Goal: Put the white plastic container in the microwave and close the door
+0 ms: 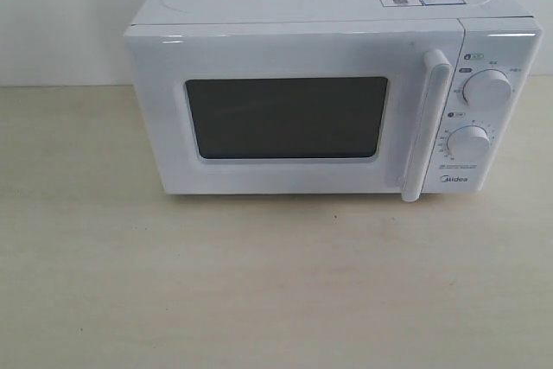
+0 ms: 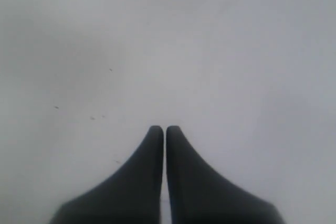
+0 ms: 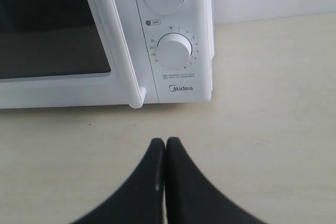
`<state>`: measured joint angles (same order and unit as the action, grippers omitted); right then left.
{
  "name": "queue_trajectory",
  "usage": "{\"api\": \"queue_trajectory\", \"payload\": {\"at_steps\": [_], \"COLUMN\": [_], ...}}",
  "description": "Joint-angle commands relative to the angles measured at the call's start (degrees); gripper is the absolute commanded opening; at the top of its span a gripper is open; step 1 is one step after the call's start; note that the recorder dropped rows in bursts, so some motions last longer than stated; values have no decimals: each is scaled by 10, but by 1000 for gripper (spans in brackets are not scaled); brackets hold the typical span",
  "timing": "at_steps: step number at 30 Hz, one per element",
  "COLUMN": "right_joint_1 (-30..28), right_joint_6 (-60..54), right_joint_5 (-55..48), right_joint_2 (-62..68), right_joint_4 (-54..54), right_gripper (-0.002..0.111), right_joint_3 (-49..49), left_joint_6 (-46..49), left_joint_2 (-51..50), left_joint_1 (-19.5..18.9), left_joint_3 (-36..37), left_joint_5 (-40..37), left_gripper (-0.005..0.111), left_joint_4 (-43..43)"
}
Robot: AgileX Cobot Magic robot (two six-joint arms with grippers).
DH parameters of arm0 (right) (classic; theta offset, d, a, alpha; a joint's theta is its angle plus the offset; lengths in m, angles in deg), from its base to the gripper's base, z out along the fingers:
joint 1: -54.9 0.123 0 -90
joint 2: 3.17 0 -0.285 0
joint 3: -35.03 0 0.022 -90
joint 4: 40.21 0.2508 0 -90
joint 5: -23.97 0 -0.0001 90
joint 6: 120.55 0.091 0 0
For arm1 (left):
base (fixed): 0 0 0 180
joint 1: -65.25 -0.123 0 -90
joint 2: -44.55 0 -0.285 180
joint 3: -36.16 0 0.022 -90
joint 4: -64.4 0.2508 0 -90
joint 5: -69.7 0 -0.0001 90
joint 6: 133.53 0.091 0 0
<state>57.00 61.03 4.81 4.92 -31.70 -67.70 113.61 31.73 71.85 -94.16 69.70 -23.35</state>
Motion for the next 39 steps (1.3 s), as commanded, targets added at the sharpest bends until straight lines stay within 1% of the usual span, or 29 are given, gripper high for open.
{"api": "queue_trajectory", "payload": {"at_steps": [1,3,4,5,6,9,11,13,14,17,20,22,24,27,29,31,33,35,36,39], "right_joint_1": [-3,-3,-3,-3,-3,-3,-3,-3,-3,-3,-3,-3,-3,-3,-3,-3,-3,-3,-3,-3], "right_joint_6": [-2,-2,-2,-2,-2,-2,-2,-2,-2,-2,-2,-2,-2,-2,-2,-2,-2,-2,-2,-2], "right_joint_5": [3,3,3,3,3,3,3,3,3,3,4,4,4,4,4,4,4,4,4,4], "right_joint_2": [-3,-3,-3,-3,-3,-3,-3,-3,-3,-3,-3,-3,-3,-3,-3,-3,-3,-3,-3,-3], "right_joint_4": [-1,-1,-1,-1,-1,-1,-1,-1,-1,-1,-1,-1,-1,0,0,0,0,0,0,0], "right_gripper": [0,0,0,0,0,0,0,0,0,0,0,0,0,0,0,0,0,0,0,0], "right_joint_3": [0,0,0,0,0,0,0,0,0,0,0,0,0,0,0,0,0,0,0,0], "left_joint_6": [-263,-388,-426,-440,-443,-411,-405,-406,-408,-438,-512,-563,-583,-604,-618,-621,-624,-640,-671,-678], "left_joint_2": [3,3,3,3,3,3,3,5,8,27,50,50,50,50,50,50,50,50,50,50], "left_joint_1": [-3,-3,-3,-3,-3,-3,-3,-3,-3,-3,-3,-3,-3,-3,-3,-3,-3,-3,-3,-3], "left_joint_3": [4,4,4,4,4,10,29,57,75,133,194,229,252,275,275,275,275,275,275,275], "left_joint_5": [-124,-182,-205,-217,-219,-179,-159,-155,-147,-92,-22,0,15,6,4,-35,-58,-77,-98,-126], "left_gripper": [4,4,4,4,4,4,4,4,4,4,4,4,4,4,4,4,4,4,4,4], "left_joint_4": [-45,-34,-13,24,82,340,505,609,645,682,709,726,727,727,727,733,737,755,785,792]}}
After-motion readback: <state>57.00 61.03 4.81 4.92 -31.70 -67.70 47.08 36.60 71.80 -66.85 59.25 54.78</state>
